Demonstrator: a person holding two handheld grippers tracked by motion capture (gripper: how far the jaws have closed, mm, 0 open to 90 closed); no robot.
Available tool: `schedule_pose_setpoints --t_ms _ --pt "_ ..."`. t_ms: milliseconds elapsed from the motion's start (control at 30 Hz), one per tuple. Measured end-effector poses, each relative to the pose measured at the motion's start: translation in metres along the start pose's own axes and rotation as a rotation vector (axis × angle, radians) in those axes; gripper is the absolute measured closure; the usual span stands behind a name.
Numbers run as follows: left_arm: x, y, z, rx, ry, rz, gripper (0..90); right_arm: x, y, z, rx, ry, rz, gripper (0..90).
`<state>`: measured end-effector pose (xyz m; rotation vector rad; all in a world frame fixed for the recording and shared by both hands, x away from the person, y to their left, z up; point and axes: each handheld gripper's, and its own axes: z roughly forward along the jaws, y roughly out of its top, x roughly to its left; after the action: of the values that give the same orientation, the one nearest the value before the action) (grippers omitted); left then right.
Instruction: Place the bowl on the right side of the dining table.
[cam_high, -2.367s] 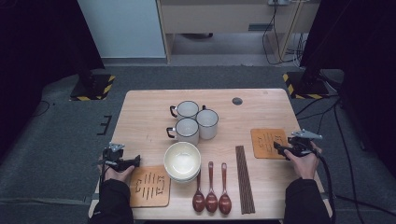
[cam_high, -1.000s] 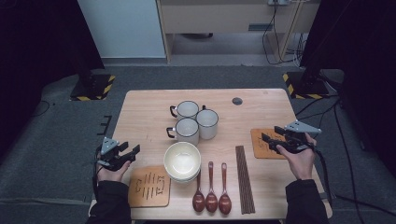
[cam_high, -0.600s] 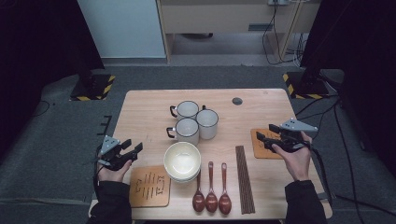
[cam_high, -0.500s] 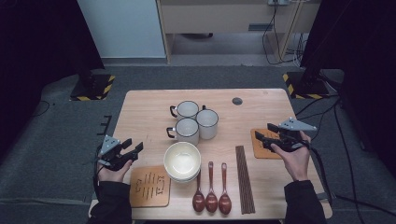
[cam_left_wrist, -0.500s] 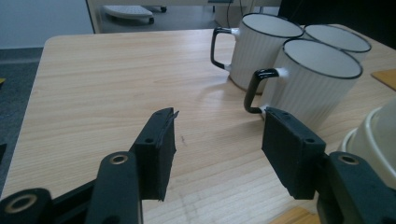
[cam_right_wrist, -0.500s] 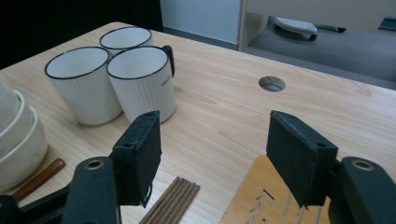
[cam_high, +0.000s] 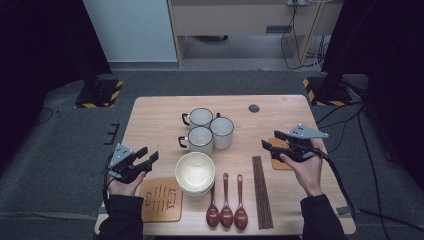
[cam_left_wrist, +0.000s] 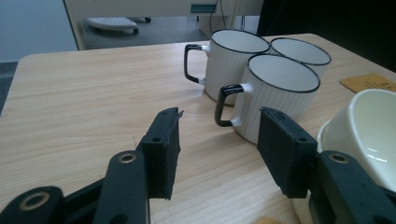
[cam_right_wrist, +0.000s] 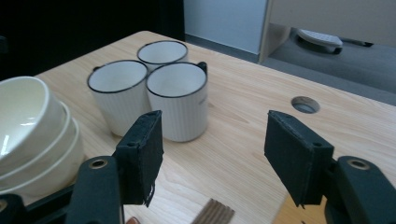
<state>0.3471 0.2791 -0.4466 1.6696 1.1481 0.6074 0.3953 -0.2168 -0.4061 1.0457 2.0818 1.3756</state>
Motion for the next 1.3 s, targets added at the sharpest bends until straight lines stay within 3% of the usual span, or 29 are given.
schedule_pose_setpoints --t_ms 500,800,1300 --pt "-0.017 0.006 -0.001 -0.026 -0.055 0.013 50.7 0.027 0.013 0.018 0.010 0.066 -0.043 39.1" --pt "-0.026 0.008 0.000 -0.034 -0.088 0.020 51.1 0.052 0.022 0.036 0.011 0.126 -0.061 39.9" --pt "-0.038 0.006 0.007 -0.025 -0.128 0.030 51.8 0.082 0.030 0.056 0.008 0.169 -0.087 41.3"
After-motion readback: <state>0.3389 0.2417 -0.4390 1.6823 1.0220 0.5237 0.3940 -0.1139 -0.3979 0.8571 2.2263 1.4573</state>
